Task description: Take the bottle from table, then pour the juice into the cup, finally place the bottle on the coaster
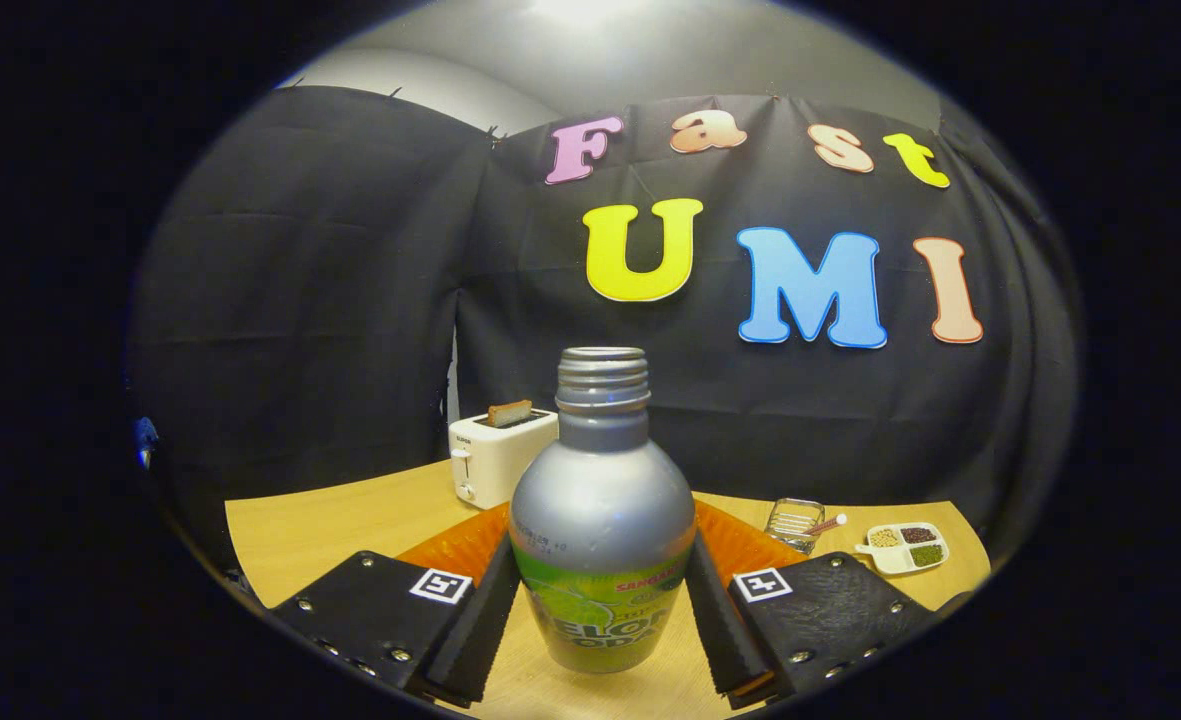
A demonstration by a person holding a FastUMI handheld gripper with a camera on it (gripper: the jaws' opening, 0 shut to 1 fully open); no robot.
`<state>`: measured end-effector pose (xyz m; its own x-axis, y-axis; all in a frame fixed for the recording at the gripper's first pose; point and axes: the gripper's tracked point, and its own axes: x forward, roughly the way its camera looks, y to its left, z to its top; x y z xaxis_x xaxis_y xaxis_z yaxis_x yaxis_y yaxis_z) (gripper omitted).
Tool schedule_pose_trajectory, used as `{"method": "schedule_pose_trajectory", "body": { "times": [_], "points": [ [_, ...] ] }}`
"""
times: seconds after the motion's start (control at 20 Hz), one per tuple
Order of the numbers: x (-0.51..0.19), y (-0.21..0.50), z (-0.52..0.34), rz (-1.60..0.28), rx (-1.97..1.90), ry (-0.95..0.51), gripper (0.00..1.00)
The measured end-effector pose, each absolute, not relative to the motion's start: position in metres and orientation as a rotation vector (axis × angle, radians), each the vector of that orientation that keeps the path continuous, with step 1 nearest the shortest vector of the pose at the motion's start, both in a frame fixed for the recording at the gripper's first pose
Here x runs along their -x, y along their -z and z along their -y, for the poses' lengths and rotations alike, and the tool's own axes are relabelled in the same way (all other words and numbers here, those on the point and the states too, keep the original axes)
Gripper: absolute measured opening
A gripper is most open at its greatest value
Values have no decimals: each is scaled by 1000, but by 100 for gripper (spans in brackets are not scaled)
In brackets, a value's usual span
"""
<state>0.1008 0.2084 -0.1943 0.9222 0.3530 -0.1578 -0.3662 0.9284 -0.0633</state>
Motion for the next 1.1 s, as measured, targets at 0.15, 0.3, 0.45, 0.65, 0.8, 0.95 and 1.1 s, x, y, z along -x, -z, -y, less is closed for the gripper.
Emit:
{"method": "schedule_pose_trajectory", "body": {
  "times": [0.15, 0.3, 0.45, 0.65, 0.8, 0.95, 1.1],
  "points": [
    [-105, 212, -211, -149, 76, -366, 80],
    [-114, 227, -206, -164, 48, -355, 80],
    [-122, 239, -209, -176, 30, -340, 80],
    [-132, 262, -212, -203, 31, -317, 80],
    [-137, 282, -214, -230, 26, -304, 80],
    [-142, 300, -212, -245, 26, -289, 80],
    [-146, 308, -208, -249, 1, -267, 80]
  ]
}}
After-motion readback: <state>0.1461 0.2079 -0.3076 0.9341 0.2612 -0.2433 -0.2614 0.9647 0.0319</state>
